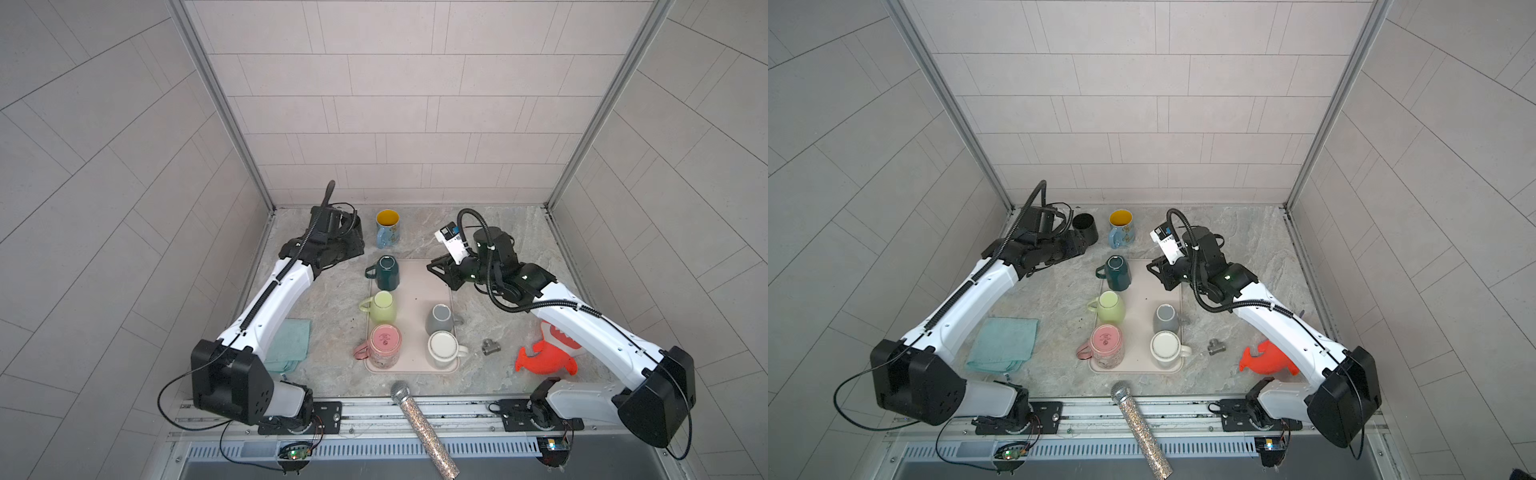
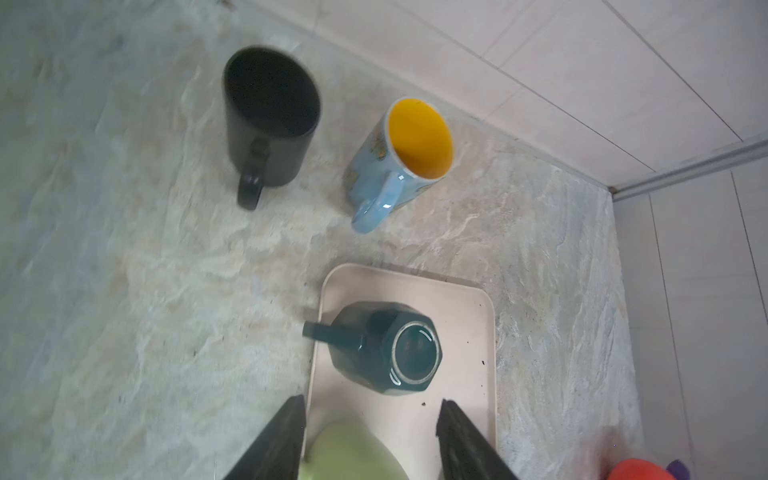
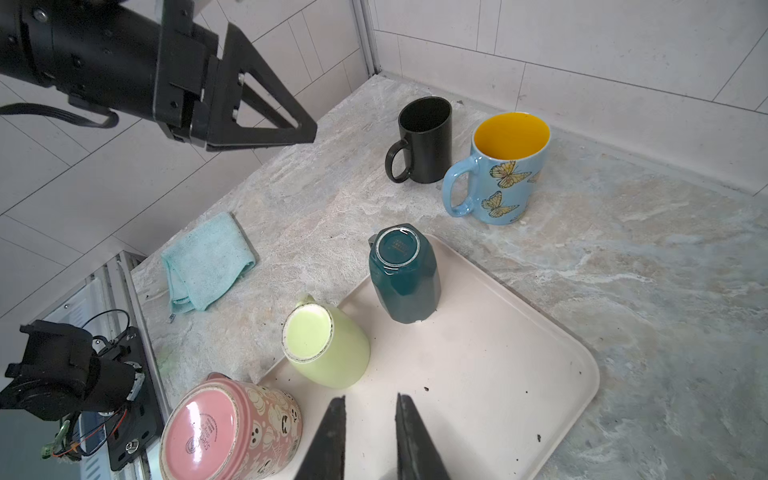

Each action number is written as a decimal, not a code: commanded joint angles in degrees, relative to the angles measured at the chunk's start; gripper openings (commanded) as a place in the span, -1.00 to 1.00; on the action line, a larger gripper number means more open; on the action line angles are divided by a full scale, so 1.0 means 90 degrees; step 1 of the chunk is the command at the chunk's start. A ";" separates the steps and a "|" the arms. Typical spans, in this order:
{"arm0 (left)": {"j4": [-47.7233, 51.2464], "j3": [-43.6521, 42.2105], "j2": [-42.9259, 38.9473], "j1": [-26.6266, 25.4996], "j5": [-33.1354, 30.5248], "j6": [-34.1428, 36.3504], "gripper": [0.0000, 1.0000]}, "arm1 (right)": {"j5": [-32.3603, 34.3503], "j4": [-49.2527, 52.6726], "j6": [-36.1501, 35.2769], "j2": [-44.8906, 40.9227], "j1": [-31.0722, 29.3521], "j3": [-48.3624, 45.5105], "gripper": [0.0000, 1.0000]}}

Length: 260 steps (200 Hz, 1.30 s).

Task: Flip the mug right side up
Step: 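Open the left gripper and draw it back from the blue mug, then reach the left gripper to the upside-down dark green mug and grasp its handle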

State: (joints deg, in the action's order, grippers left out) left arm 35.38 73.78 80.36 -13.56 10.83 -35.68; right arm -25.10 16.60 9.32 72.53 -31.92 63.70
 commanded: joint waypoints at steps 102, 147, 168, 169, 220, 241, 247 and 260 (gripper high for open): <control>0.1469 0.0405 0.1588 0.0872 0.2569 -0.4258 0.14 | 0.0318 0.0072 -0.0194 -0.0031 0.0009 -0.0003 -0.55; 0.0938 0.0506 0.2289 0.0870 0.3122 -0.4554 0.09 | 0.0386 0.0249 -0.0353 0.0207 0.0017 0.0185 -0.55; 0.0925 0.0668 0.2533 0.0862 0.3109 -0.4643 0.08 | 0.0451 0.0341 -0.0447 0.0226 0.0018 0.0217 -0.55; 0.0924 0.0674 0.2545 0.0858 0.3106 -0.4646 0.08 | 0.0458 0.0347 -0.0453 0.0224 0.0015 0.0217 -0.55; 0.0514 0.0803 0.2828 0.0841 0.3043 -0.4809 0.06 | 0.0583 0.0428 -0.0528 0.0288 0.0032 0.0254 -0.55; 0.0475 0.0891 0.2975 0.0804 0.3089 -0.4854 0.05 | 0.0606 0.0494 -0.0566 0.0329 0.0031 0.0306 -0.55; 0.0463 0.0908 0.3006 0.0781 0.3101 -0.4859 0.04 | 0.0628 0.0499 -0.0582 0.0332 0.0039 0.0309 -0.55; 0.0462 0.0940 0.3082 0.0722 0.3119 -0.4868 0.03 | 0.0665 0.0499 -0.0587 0.0337 0.0041 0.0306 -0.55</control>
State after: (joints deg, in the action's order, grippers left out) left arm 39.83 80.58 106.39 -6.04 38.33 -78.59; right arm -20.27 20.05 5.32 75.48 -31.81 64.77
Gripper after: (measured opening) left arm 0.521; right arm 0.226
